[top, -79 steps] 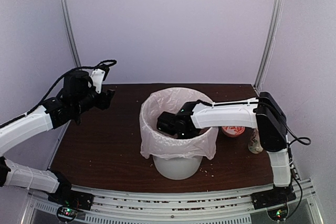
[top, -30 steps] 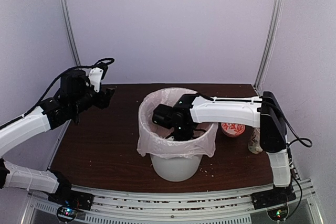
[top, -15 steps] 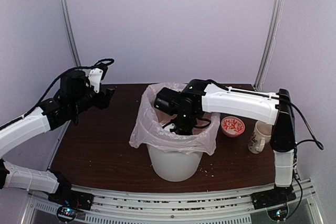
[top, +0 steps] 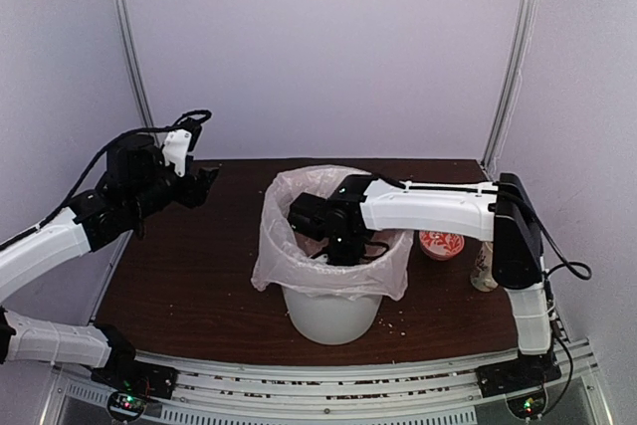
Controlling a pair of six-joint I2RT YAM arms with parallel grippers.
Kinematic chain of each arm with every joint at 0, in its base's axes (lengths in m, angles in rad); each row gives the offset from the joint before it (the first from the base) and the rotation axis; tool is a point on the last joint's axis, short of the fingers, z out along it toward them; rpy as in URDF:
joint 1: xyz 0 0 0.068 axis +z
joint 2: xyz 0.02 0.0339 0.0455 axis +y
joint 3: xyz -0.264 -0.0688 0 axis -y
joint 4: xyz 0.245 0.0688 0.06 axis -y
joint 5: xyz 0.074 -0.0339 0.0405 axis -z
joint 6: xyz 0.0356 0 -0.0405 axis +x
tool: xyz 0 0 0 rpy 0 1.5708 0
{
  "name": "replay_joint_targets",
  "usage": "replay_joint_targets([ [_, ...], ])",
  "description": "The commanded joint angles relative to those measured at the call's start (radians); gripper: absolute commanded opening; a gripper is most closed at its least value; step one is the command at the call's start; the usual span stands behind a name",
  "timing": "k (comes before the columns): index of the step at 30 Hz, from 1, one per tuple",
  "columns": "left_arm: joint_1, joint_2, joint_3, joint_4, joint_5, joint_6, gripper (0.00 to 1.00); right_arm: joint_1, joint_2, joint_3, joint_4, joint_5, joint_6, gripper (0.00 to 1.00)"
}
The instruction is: Put the trash bags into the trash bin
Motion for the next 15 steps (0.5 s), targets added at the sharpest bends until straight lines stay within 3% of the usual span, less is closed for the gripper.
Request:
replay_joint_targets([
  [1, -0.003, -0.025, 0.008, 0.043, 0.158, 0.01, 0.65, 0.011, 0.023, -0.027, 0.005, 0.028, 0.015, 0.0],
  [6, -0.046, -0.057, 0.095, -0.005, 0.29, -0.083, 0.64, 0.016, 0.007, -0.069, 0.018, 0.075, 0.021, 0.0],
  [15, -0.057, -0.069, 0.136, 0.068, 0.561, -0.292, 0.65, 0.027, 0.026, -0.138, 0.053, 0.114, 0.034, 0.0],
])
